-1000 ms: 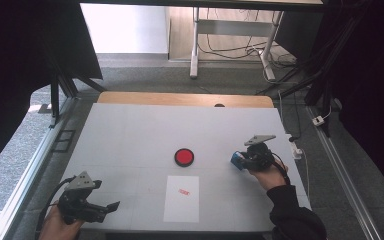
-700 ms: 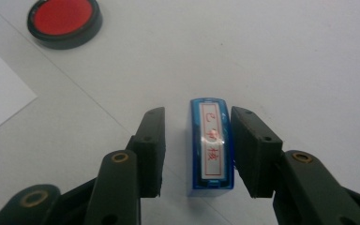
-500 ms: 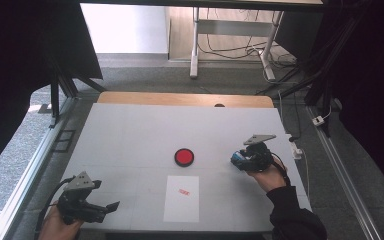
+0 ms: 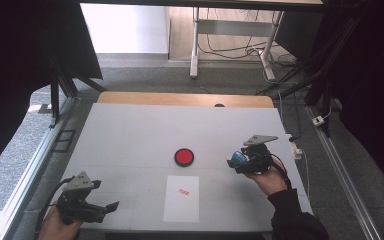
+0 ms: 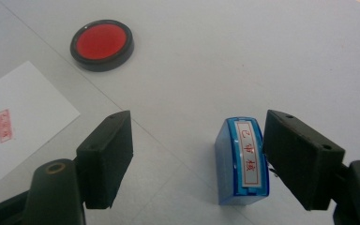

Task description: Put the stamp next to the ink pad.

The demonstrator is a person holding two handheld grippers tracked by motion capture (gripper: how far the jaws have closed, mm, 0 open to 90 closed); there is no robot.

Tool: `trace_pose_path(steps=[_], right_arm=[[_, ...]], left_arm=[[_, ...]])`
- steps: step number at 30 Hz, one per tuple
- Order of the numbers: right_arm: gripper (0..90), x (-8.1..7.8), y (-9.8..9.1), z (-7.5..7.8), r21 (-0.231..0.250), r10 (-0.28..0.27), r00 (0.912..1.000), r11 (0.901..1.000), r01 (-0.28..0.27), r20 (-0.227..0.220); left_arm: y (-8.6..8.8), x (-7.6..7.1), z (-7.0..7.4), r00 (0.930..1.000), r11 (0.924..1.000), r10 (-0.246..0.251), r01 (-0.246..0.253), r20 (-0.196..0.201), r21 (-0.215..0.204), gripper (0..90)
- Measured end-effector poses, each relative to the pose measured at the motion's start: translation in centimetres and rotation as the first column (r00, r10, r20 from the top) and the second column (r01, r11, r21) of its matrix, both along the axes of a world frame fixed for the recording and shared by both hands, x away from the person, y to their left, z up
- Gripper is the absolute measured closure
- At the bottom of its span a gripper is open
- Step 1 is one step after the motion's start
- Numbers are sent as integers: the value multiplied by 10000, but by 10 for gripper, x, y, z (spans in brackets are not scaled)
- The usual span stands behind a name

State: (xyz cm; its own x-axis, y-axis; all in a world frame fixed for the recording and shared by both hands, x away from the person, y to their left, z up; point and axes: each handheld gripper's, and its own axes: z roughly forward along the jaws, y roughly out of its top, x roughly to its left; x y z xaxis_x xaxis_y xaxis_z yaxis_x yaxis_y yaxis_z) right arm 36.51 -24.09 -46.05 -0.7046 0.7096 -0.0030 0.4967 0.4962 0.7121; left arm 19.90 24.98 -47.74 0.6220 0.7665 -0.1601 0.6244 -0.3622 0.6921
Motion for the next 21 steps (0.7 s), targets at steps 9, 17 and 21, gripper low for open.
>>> trace_pose_path(steps=[9, 17, 21], right_arm=[[168, -10, 2, 5, 488, 121, 9999, 9987, -117, -66], [76, -19, 4, 8, 678, 150, 9998, 9976, -141, -122], [26, -26, 3, 11, 794, 74, 9999, 9968, -62, -146]], left_arm=[[1, 0, 0, 10000, 9999, -1, 1, -9, -101, 26], [2, 0, 0, 10000, 9999, 1, -1, -18, -130, 25], [2, 0, 0, 10000, 9999, -7, 7, -12, -135, 23]])
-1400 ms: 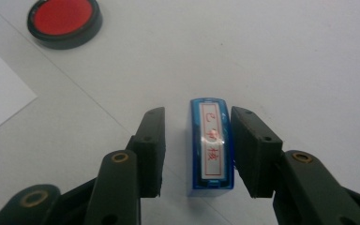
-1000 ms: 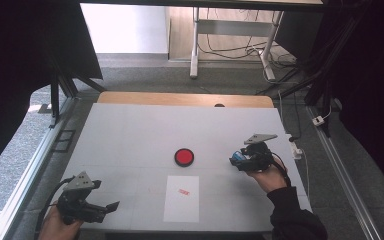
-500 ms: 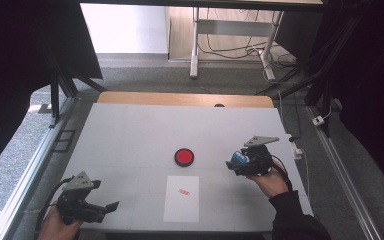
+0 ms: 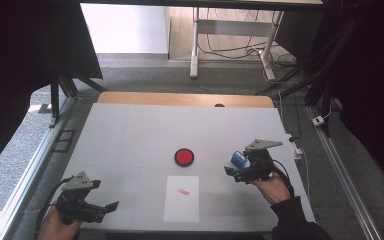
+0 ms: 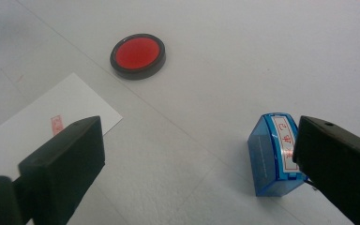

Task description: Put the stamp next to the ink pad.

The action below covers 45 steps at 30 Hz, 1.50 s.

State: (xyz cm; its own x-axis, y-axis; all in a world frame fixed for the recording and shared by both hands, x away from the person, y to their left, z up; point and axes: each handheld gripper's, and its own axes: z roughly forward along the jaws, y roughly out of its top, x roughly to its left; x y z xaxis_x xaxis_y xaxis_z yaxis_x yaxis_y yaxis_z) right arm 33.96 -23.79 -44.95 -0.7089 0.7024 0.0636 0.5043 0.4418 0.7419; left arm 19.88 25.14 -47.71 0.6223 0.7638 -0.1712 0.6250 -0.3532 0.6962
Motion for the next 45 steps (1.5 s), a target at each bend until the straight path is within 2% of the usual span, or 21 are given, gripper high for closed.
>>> trace_pose_path(steps=[8, 22, 30, 45], right_arm=[[0, -17, -6, 5, 274, -15, 9997, 9996, 8, 263], [0, -46, -16, 10, 162, -291, 9976, 9995, 281, 622], [0, -63, -30, 9, 260, -644, 9956, 9977, 628, 684], [0, -84, -53, 3, 390, -1183, 9918, 9924, 1165, 474]], left_arm=[[1, 0, 0, 10000, 10000, 8, -8, 2, -44, 18], [2, 0, 0, 10000, 9998, 52, -52, -12, -171, 12], [3, 0, 0, 10000, 9998, 64, -64, 3, -193, 9], [3, 0, 0, 10000, 9997, 76, -76, 9, -233, 9]])
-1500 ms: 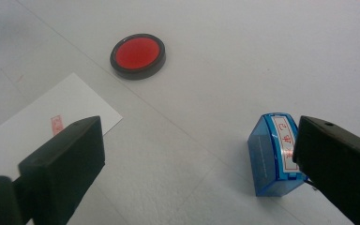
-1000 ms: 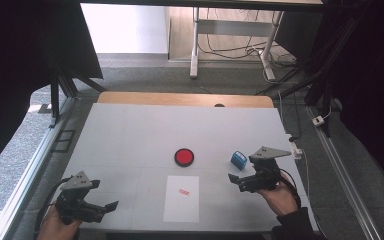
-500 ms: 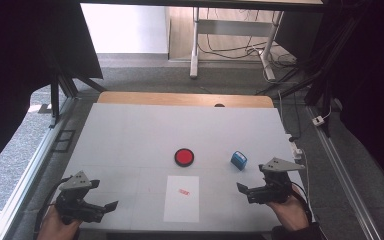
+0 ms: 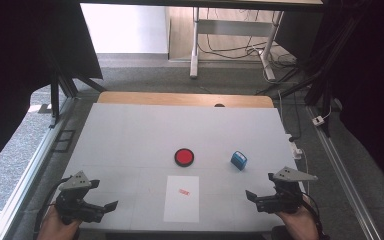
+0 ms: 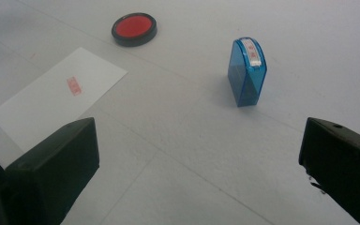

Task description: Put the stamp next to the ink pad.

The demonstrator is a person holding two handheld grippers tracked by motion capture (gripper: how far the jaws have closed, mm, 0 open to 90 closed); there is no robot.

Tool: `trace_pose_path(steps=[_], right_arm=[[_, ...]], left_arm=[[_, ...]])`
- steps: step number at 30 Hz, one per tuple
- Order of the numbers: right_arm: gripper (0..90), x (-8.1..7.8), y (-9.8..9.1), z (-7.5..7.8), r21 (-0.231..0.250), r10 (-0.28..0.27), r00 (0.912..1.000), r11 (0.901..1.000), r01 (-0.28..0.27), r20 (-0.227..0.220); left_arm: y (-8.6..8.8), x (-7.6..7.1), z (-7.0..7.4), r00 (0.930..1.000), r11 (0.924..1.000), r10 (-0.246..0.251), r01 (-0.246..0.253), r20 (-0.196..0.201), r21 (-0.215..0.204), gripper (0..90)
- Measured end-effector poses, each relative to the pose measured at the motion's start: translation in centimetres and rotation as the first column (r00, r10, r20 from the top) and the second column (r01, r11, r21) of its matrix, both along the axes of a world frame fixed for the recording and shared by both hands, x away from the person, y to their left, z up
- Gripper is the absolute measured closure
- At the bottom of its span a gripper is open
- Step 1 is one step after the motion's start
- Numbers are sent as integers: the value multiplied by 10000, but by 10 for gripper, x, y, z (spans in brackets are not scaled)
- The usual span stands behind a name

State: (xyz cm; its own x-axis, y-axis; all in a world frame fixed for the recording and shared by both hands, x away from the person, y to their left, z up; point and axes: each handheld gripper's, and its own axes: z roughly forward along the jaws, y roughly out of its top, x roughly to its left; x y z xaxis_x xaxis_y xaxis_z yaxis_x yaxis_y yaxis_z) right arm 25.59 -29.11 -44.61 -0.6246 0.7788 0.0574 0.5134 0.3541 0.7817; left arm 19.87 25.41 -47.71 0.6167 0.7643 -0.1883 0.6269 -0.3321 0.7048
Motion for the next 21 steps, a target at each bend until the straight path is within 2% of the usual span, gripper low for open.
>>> trace_pose_path(steps=[12, 14, 21], right_arm=[[0, -12, -12, -9, -269, -421, 9982, 9988, 410, -421], [0, -14, -12, -8, -313, -493, 9981, 9983, 482, -375], [0, -13, -15, -10, -354, -637, 9956, 9975, 614, -691]], left_arm=[[1, -1, 0, 10000, 10000, 58, -58, 16, -50, 4], [1, -1, 0, 10000, 10000, 71, -71, -9, -9, 4], [1, 1, 0, 9999, 9999, 93, -93, -111, -71, 4]])
